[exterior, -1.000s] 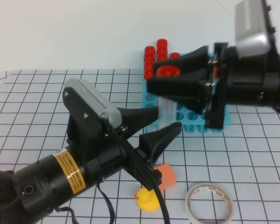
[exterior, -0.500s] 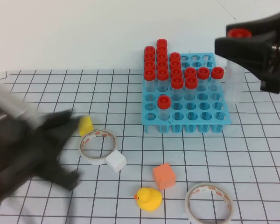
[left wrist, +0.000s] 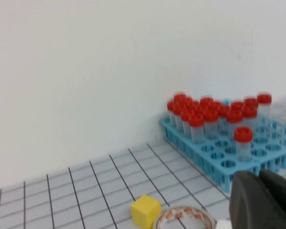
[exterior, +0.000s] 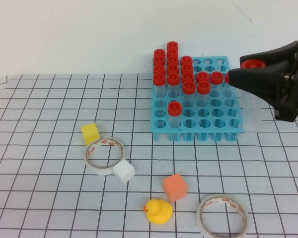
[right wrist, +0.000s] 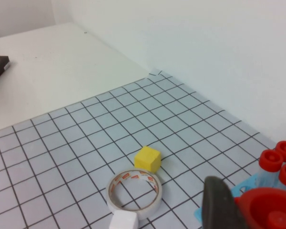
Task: Place the test tubes
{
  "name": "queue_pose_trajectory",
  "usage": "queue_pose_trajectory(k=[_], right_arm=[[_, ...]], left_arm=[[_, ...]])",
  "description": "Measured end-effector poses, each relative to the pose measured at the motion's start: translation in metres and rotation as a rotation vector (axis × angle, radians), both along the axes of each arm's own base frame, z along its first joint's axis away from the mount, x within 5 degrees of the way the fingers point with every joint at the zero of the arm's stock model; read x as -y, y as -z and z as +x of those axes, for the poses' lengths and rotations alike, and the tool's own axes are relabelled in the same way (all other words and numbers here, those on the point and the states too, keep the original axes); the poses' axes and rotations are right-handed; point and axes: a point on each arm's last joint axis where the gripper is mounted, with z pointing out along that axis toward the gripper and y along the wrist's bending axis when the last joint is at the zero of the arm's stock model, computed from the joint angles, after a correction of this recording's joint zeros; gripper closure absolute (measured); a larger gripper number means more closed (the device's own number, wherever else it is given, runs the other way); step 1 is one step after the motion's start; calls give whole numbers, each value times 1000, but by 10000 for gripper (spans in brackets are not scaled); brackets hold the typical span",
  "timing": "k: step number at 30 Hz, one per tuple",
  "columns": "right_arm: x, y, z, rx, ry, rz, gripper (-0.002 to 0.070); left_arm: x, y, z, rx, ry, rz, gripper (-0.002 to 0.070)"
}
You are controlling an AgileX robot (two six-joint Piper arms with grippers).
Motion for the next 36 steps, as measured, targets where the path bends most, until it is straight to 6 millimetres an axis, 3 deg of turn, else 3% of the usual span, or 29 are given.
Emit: queue_pose_trajectory(k=[7, 30, 33, 36], right_arm=[[0, 0, 1, 2, 8, -1, 404], [0, 12, 9, -31, 16, -47, 404], [4, 19, 12, -55, 86, -136, 404], [11, 25, 22, -132, 306, -144, 404]], left_arm=[[-12, 12, -16, 62, -15, -49, 675], [-11, 19, -14, 45, -20, -34, 675], [-11, 19, -14, 45, -20, -34, 676], [-11, 19, -14, 45, -20, -34, 676]])
